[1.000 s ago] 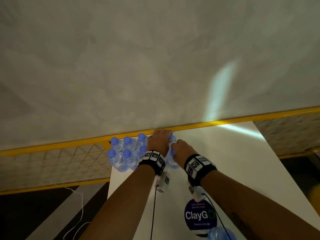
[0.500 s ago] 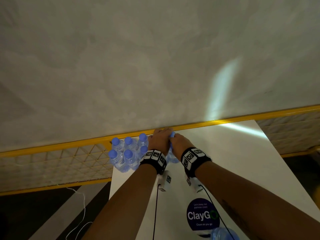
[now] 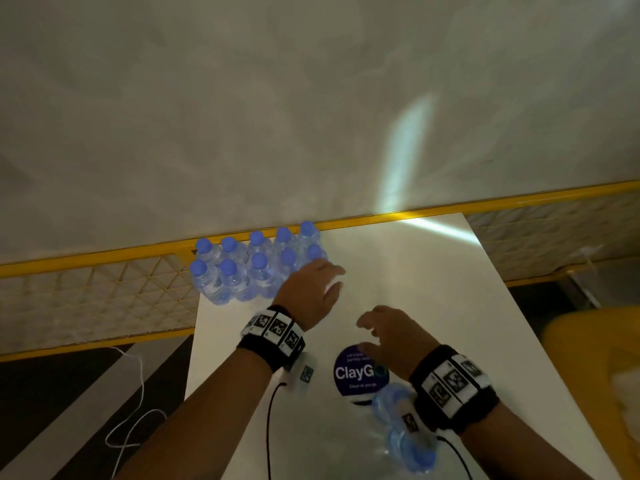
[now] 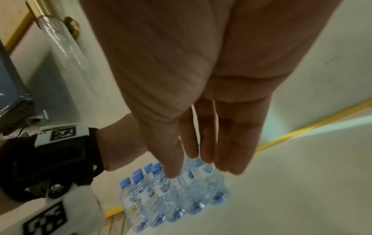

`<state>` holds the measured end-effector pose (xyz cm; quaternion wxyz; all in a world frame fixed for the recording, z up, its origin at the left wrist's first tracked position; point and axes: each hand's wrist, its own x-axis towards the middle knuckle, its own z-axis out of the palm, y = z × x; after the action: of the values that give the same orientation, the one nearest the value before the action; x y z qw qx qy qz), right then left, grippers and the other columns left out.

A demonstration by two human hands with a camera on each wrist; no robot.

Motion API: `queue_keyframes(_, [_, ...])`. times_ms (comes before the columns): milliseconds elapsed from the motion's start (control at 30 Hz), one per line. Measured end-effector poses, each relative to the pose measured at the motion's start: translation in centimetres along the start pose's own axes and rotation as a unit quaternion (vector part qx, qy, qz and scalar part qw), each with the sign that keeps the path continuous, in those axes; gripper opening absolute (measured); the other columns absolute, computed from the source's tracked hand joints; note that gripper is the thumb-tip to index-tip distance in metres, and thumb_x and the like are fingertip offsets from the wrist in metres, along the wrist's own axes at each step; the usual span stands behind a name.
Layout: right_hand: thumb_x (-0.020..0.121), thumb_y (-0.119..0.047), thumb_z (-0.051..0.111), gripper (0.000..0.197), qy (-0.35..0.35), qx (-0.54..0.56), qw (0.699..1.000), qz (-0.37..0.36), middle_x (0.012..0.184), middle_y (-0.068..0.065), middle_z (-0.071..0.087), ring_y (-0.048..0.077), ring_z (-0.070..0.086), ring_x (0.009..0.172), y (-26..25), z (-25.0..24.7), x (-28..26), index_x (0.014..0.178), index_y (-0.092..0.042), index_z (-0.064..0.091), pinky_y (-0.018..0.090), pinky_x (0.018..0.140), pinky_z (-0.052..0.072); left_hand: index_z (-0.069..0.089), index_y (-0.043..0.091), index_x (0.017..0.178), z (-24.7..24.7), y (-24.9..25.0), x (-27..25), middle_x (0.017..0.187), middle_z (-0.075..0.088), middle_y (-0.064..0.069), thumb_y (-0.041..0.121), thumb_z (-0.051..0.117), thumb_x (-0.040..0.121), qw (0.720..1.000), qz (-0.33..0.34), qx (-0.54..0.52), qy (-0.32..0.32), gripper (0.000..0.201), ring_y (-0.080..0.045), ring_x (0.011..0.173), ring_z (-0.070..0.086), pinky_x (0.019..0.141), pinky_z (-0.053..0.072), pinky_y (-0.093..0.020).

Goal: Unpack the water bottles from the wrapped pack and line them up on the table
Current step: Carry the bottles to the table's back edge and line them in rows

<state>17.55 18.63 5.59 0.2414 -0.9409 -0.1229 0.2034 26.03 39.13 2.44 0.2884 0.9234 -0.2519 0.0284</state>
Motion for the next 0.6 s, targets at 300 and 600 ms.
queue_keyframes(300, [0.082,-0.048,0.064,0.032,-0.05,-0.029,0.997,0.048,0.109,-0.009,0.052,0.014,0.059,0.1,2.0,3.2,-15.0,0.112,-0.036,0.062,0.026,0.085,0.047,0.063,0.029,0.123,7.6,10.4,-9.9,0.118,0.061,0.001,0.051,0.065,0.089,0.966,0.033,-0.066,-0.248,0.04,-0.02,0.107,0.062,0.093,0.054,-0.04])
queue_keyframes(600, [0.089,-0.018,0.055,0.024,-0.003,-0.087,0.996,0.036,0.109,-0.001,0.056,0.025,0.061,0.093,2.6,7.7,-16.2,0.111,-0.023,0.06,0.035,0.074,0.05,0.059,0.011,0.112,8.7,12.8,-9.8,0.116,0.051,-0.003,0.022,0.066,0.095,0.967,-0.008,-0.012,-0.256,0.021,-0.026,0.099,0.06,0.092,0.053,-0.04])
